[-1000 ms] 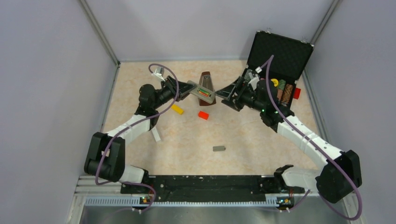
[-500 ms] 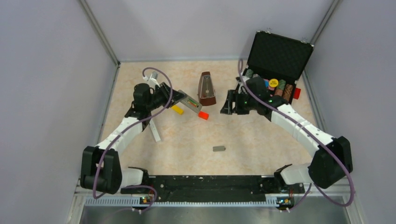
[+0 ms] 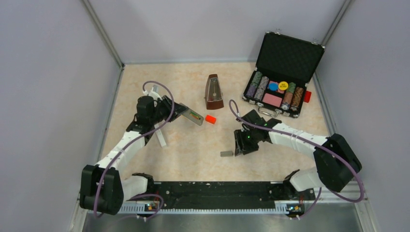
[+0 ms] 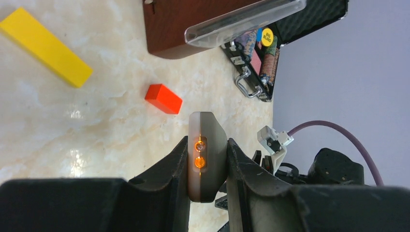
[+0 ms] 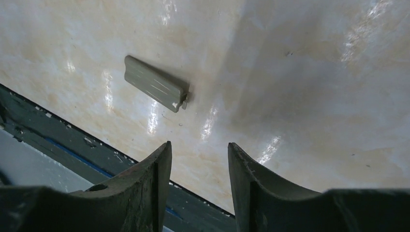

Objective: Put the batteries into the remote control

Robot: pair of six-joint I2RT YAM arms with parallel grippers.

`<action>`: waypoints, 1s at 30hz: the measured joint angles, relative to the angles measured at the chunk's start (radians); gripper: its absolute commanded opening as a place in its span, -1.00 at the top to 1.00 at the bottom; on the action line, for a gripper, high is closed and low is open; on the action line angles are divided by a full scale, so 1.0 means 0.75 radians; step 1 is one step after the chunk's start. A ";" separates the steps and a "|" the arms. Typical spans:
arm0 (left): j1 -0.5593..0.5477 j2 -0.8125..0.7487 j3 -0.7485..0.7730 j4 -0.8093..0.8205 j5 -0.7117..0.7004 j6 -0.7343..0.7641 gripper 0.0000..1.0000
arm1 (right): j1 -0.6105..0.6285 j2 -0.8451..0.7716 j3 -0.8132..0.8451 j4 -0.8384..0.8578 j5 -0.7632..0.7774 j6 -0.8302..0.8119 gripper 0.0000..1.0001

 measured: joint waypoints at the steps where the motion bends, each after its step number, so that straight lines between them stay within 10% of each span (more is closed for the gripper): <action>1: 0.000 -0.006 -0.016 0.000 -0.002 -0.008 1.00 | 0.000 -0.001 -0.019 0.008 -0.012 0.006 0.14; 30: -0.001 -0.195 -0.191 0.019 -0.083 -0.134 1.00 | 0.000 0.139 -0.113 0.388 -0.138 0.218 0.36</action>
